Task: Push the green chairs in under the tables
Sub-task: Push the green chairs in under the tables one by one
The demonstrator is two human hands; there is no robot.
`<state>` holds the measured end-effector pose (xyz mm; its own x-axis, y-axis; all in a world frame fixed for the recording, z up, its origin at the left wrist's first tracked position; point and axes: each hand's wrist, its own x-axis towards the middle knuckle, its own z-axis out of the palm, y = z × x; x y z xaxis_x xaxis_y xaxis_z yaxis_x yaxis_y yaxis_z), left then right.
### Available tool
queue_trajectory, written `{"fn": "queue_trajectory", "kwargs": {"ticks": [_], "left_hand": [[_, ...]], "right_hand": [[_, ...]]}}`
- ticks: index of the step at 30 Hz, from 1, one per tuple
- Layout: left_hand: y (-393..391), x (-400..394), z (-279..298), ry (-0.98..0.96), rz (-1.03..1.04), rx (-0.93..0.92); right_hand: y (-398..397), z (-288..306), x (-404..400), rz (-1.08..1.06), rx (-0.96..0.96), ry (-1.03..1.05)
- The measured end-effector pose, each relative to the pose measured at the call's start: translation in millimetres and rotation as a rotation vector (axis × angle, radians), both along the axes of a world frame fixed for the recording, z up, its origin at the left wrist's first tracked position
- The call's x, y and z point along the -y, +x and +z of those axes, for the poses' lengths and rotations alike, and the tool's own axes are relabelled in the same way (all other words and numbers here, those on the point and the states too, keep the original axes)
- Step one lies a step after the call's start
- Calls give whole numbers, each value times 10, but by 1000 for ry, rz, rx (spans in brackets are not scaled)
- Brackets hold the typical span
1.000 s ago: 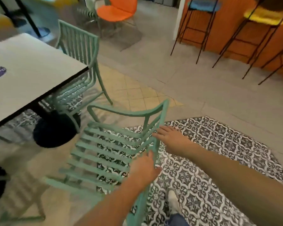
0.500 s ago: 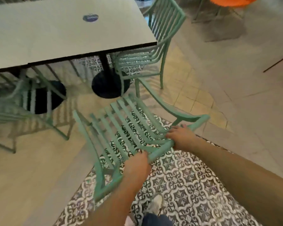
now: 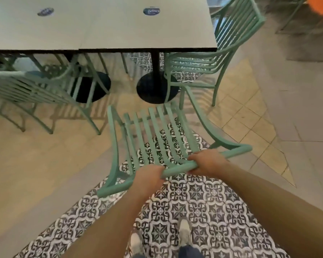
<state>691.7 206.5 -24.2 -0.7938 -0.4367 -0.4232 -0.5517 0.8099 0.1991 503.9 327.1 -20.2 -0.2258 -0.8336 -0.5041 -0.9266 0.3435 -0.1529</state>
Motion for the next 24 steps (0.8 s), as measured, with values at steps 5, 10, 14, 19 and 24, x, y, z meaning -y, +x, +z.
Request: {"fn": "queue_trajectory", "kwargs": {"ticks": [5, 10, 14, 19, 24], "left_hand": [[7, -46, 34, -10, 45, 12], [234, 126, 37, 1, 36, 56], [584, 378, 90, -2, 23, 130], [1013, 656, 217, -44, -51, 160], [1197, 787, 188, -2, -45, 177]], "right_hand": [[-10, -2, 7, 11, -35, -21], [280, 28, 71, -9, 0, -22], [752, -44, 208, -55, 13, -40], [1303, -35, 388, -104, 25, -57], [1501, 31, 419, -144, 46, -87]]}}
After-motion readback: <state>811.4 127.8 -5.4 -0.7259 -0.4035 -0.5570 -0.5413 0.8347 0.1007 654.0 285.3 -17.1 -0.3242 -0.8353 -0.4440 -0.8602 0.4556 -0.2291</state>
